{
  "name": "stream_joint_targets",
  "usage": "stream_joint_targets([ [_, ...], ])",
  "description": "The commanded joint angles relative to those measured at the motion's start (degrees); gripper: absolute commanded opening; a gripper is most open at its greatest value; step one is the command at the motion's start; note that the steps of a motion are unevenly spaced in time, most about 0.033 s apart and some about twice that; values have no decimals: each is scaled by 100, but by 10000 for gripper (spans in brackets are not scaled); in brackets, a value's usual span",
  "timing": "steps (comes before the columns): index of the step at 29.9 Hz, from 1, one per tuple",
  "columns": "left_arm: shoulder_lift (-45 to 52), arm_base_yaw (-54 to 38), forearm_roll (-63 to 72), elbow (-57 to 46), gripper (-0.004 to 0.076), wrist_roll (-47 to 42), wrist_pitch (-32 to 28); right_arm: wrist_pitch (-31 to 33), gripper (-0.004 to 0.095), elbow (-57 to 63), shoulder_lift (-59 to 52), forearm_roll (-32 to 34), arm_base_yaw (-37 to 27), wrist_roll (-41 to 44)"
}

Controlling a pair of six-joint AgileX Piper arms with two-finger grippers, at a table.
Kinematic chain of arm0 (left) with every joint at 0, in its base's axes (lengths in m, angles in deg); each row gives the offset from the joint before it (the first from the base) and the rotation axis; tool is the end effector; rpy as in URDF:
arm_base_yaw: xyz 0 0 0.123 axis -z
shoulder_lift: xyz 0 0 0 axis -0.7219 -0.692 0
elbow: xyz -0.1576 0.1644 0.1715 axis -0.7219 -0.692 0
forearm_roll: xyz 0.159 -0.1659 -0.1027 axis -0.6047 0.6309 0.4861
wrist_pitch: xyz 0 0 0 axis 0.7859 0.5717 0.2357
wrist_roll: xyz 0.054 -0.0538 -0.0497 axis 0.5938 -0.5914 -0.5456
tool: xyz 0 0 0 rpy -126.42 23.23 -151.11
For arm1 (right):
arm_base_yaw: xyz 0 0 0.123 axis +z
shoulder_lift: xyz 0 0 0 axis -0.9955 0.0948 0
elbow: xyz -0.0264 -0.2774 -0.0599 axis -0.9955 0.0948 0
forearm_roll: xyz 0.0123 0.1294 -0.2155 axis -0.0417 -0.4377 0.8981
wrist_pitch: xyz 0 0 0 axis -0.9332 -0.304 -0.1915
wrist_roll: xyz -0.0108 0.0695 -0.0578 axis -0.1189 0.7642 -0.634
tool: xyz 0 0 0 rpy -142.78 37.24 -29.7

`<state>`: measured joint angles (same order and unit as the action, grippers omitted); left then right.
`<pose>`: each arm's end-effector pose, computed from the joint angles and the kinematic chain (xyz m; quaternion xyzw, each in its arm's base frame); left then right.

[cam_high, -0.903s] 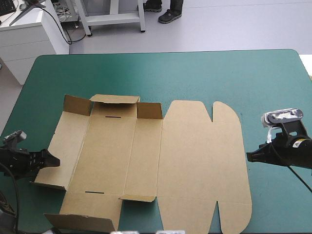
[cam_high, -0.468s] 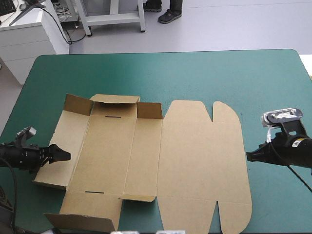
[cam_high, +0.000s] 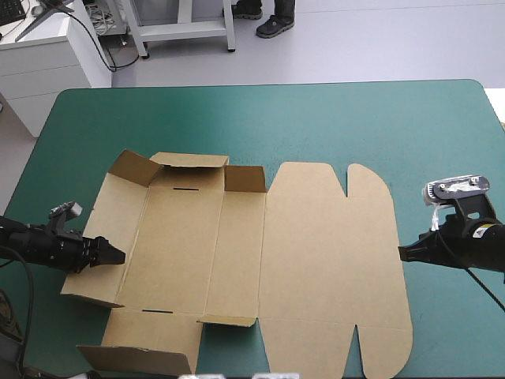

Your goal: Fold the box

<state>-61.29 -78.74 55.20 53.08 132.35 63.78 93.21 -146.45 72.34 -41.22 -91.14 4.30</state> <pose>0.2326 0.0846 0.1983 0.0099 0.9476 -0.2994 0.1110 0.1517 0.0050 0.3629 -0.0954 0.9456 0.0654 0.3042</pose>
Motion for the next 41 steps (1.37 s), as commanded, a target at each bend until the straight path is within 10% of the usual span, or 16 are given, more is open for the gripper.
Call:
stream_joint_targets([
  [1,118,66,-12,149,162,-7,443,-253,-4,-119,-15,-70,-32,-57],
  [3,118,66,-81,263,-13,-7,562,-253,-4,-119,-15,-70,-32,-57],
  [19,118,593,-370,708,-8,-187,611,-253,-4,-119,-15,-71,-32,-57],
  [41,-215,5449,-4452,4160,-8,-1058,-1680,-118,-4,-119,-15,-114,-32,-57],
])
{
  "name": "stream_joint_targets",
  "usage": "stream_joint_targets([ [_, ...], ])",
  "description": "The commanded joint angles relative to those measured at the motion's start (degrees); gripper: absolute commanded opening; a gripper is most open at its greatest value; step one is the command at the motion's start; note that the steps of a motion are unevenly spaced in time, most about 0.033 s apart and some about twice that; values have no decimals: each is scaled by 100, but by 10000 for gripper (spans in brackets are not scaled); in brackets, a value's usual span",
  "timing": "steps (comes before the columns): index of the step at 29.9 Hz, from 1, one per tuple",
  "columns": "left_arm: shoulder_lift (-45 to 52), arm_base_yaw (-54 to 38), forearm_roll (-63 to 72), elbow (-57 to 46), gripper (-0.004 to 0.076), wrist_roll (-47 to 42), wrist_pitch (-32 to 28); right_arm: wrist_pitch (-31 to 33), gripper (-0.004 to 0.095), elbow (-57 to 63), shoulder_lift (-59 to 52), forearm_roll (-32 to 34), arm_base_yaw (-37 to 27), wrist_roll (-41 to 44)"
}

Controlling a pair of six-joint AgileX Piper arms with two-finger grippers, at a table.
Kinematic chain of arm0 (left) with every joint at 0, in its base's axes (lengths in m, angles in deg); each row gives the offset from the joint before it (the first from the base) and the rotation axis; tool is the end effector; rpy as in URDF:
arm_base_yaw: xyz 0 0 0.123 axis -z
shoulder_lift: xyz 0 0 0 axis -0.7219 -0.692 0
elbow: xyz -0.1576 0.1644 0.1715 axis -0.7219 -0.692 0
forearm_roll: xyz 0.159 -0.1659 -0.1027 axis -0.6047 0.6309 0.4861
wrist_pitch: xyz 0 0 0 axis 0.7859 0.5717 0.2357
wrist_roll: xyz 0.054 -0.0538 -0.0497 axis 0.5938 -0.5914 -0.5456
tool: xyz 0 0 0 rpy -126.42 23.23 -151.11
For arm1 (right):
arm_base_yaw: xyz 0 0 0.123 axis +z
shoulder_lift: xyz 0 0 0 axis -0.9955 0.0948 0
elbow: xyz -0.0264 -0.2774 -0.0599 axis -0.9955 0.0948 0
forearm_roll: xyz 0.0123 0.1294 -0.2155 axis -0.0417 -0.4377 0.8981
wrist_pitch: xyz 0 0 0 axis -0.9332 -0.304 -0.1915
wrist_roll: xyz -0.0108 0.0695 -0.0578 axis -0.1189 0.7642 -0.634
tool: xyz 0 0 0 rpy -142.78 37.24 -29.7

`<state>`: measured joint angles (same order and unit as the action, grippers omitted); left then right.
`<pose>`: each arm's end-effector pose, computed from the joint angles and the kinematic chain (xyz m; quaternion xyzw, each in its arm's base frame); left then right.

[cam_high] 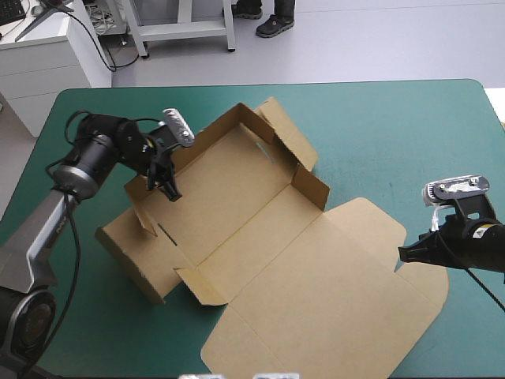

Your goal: Fold the box

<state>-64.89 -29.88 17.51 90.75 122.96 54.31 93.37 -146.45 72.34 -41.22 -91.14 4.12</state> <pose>0.3384 -0.1018 0.3297 0.4881 0.8376 0.0449 0.2410 0.1515 0.0050 0.3628 -0.0971 0.9458 0.0652 0.3030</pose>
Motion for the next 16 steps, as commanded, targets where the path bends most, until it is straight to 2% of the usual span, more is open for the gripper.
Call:
stream_joint_targets([
  [1,123,749,-942,445,-8,-207,-946,-108,-4,-119,-15,-137,-32,-39],
  [5,58,1568,-2207,546,-8,-863,-2079,-46,-4,-119,-15,-200,-32,-39],
  [8,8,2036,-3035,559,-8,-1162,-2557,-46,-4,-119,-15,-222,-32,-39],
  [13,-87,2673,-4083,559,-9,-1315,-2566,-46,-4,-119,-15,-222,-32,-39],
  [16,-158,2979,-5373,547,-9,-2442,-2598,-46,-4,-119,-15,-235,-32,-39],
])
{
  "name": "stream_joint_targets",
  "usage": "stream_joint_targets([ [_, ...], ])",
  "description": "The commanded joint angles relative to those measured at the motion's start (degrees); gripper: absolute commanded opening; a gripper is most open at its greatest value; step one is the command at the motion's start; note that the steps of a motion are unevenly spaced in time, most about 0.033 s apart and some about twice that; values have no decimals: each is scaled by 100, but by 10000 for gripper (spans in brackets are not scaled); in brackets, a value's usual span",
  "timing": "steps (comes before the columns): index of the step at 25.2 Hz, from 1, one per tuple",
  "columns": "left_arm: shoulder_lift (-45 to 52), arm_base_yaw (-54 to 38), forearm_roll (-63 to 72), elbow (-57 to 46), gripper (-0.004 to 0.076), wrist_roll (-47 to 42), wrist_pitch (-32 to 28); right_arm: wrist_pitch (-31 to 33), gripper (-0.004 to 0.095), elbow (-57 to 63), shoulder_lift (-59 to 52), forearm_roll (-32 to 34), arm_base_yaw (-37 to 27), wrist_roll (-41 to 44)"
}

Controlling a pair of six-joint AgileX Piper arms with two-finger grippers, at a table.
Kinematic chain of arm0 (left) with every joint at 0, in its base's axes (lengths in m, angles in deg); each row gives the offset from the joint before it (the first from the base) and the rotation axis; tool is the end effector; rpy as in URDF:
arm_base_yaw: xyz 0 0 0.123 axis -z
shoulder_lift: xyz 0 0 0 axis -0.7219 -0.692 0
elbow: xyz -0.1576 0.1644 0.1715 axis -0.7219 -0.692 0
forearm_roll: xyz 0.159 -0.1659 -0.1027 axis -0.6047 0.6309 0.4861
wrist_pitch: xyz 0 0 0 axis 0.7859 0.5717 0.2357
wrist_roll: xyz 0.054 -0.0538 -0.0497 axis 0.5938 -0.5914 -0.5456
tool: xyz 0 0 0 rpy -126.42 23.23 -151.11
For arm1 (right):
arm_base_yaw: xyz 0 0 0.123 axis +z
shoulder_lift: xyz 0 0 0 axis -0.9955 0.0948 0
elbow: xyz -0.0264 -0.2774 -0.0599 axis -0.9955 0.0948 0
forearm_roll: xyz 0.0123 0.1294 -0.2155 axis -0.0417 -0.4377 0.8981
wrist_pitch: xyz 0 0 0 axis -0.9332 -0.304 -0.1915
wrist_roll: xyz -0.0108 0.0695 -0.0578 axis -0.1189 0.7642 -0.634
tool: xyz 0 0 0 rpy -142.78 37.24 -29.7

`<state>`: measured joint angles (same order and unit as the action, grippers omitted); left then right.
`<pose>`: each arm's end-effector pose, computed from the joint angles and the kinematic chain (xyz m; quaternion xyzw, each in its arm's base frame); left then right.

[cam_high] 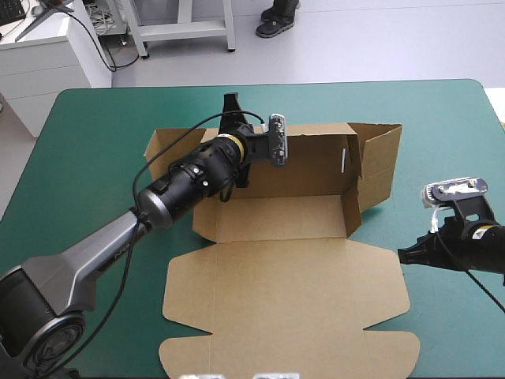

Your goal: Fold the box

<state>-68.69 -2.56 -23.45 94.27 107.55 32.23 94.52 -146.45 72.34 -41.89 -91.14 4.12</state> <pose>0.3123 -0.2509 0.3577 0.6361 0.5913 0.2416 0.4328 0.1501 0.0063 0.3621 -0.0981 0.9477 0.0732 0.2949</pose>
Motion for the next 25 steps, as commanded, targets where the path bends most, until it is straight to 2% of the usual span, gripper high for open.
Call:
stream_joint_targets([
  [1,182,350,-1706,195,-9,-1456,-329,-161,-4,-119,-15,-168,-32,-39],
  [3,139,548,-2382,146,-9,-2162,-213,-161,-4,-119,-15,-168,-32,-39],
  [8,63,922,-3584,-174,-9,-3230,-76,-161,-4,-119,-15,-157,-32,-39],
  [14,41,1050,-5876,-1269,-9,-5317,42,-148,-4,-119,-15,-181,-32,-39],
  [25,-334,1050,-5861,-1454,-8,-5279,-26,-169,-4,-119,-15,-223,-32,-28],
])
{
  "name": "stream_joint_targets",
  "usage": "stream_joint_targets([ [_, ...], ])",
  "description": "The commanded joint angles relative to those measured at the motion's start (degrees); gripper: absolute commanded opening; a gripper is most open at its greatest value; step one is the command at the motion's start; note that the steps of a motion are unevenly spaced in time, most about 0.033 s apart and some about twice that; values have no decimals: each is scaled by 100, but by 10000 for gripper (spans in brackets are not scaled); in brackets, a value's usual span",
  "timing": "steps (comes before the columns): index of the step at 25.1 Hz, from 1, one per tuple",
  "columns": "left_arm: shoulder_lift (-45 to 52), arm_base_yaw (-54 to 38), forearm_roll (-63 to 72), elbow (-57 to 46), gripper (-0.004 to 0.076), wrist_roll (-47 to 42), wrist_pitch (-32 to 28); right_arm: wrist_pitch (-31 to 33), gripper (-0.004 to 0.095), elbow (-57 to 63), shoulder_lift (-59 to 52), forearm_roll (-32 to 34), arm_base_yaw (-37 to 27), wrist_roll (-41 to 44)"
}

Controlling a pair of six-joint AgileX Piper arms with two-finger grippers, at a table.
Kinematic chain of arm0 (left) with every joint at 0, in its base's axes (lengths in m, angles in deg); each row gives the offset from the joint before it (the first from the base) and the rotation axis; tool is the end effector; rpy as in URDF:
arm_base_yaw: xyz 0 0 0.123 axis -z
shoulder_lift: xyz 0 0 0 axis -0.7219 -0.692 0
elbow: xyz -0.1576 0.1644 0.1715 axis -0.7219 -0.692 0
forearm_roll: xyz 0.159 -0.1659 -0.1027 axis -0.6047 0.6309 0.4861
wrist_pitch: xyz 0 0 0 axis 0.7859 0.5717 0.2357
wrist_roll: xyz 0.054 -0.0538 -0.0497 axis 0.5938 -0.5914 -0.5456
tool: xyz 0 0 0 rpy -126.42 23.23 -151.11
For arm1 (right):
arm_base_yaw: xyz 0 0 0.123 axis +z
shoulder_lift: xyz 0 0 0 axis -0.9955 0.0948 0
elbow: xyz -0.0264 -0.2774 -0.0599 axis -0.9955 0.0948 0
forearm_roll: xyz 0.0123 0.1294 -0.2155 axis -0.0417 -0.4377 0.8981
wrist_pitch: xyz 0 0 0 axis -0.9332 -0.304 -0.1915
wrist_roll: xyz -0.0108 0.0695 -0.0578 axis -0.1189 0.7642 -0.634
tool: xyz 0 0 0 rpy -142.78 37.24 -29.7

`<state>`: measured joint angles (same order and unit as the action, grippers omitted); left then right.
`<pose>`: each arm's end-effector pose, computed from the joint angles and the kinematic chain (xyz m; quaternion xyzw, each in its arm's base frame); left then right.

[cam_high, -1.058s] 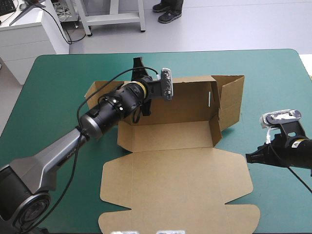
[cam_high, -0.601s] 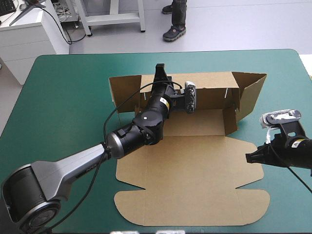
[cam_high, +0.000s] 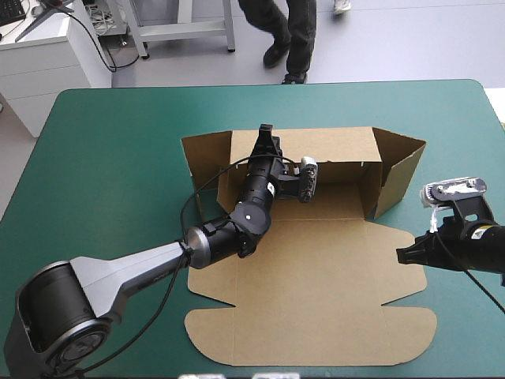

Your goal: Fold the box

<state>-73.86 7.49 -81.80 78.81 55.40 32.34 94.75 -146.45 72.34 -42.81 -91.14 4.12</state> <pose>0.2853 -0.2977 0.2834 0.6239 0.4898 0.3559 0.4940 0.1498 0.0077 0.3623 -0.0976 0.9471 0.0814 0.2945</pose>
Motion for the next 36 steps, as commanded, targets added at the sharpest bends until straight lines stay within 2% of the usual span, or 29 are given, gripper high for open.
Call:
stream_joint_targets([
  [1,184,45,-26,93,-8,-64,-37,-192,-4,-119,-15,-131,-32,-28],
  [6,184,45,-26,93,-8,-64,-37,-362,15,-119,-15,-295,-32,44],
  [9,184,45,-26,93,-8,-64,-37,-400,102,-119,-15,-345,-32,8],
  [12,184,45,-26,93,-8,-64,-37,-355,287,-119,-15,-345,-32,-34],
  [14,184,45,-26,93,-8,-64,-37,-356,466,-119,-15,-375,-32,-56],
  [17,184,45,-26,93,-8,-64,-46,-356,668,-119,-15,-410,-32,-76],
  [19,184,45,-26,93,-8,-64,-46,-341,729,-119,-15,-424,-32,-76],
  [23,184,45,-26,93,-8,-64,-46,-352,707,-119,-15,-718,-32,-29],
  [27,184,45,-26,93,-8,-64,-46,-1170,651,-192,51,-619,-32,473],
  [29,184,45,-26,93,-8,-64,-46,-1329,610,-580,358,-576,-32,488],
  [32,184,45,-26,93,-8,-64,-46,-1220,551,-1845,1214,-451,-32,677],
  [36,184,45,-26,93,-8,-64,-46,-1043,532,-3208,2294,-323,-32,739],
])
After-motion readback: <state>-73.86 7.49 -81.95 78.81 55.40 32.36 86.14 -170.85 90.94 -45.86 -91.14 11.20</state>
